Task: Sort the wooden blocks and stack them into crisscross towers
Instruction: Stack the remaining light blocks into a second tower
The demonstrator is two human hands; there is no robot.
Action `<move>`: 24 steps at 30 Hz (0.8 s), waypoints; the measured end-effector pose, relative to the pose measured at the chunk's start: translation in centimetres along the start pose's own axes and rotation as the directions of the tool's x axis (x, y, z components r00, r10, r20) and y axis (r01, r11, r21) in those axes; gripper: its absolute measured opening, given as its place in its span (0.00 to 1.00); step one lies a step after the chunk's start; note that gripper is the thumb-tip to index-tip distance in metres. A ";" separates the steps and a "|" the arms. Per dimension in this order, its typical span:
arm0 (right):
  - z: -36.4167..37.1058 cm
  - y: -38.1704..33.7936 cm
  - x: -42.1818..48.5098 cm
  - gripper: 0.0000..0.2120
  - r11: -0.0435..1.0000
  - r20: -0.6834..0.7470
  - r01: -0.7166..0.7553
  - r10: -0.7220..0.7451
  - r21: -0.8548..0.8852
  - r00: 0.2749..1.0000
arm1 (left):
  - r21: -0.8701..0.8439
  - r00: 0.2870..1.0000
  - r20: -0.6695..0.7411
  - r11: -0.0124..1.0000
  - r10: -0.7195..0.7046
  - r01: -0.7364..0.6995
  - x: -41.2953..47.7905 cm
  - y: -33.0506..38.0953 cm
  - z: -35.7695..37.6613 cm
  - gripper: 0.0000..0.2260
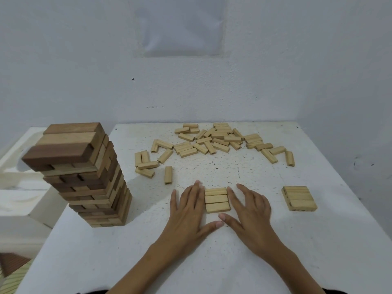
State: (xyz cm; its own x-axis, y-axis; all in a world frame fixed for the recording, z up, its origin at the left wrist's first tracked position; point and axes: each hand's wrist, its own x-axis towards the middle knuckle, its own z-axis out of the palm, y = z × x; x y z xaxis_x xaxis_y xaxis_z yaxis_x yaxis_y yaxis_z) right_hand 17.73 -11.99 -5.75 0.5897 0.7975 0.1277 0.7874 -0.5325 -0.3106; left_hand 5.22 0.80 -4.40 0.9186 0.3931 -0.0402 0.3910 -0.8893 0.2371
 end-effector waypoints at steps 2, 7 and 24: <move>-0.1 0.8 0.2 0.48 0.996 -0.014 0.008 -0.007 0.094 1.000 | -0.022 0.999 -0.042 1.000 0.001 -0.002 0.1 -0.3 -0.1 0.41; -0.1 1.7 0.9 0.39 0.987 -0.131 0.042 -0.022 0.153 0.991 | -0.136 0.986 -0.158 0.988 0.053 -0.075 0.8 -0.9 -0.7 0.37; -0.9 2.2 1.8 0.19 0.904 -0.237 0.082 0.021 0.420 0.971 | -0.286 0.983 -0.157 0.948 0.097 -0.139 1.1 -2.3 -2.5 0.37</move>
State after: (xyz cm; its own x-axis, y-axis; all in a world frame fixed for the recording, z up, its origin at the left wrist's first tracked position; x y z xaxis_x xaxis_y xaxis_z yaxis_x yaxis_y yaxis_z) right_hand 20.70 -11.96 -5.33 0.6322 0.6960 0.3404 0.6848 -0.2966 -0.6656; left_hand 5.17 3.87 -2.56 0.9316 0.3371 0.1357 0.2267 -0.8311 0.5079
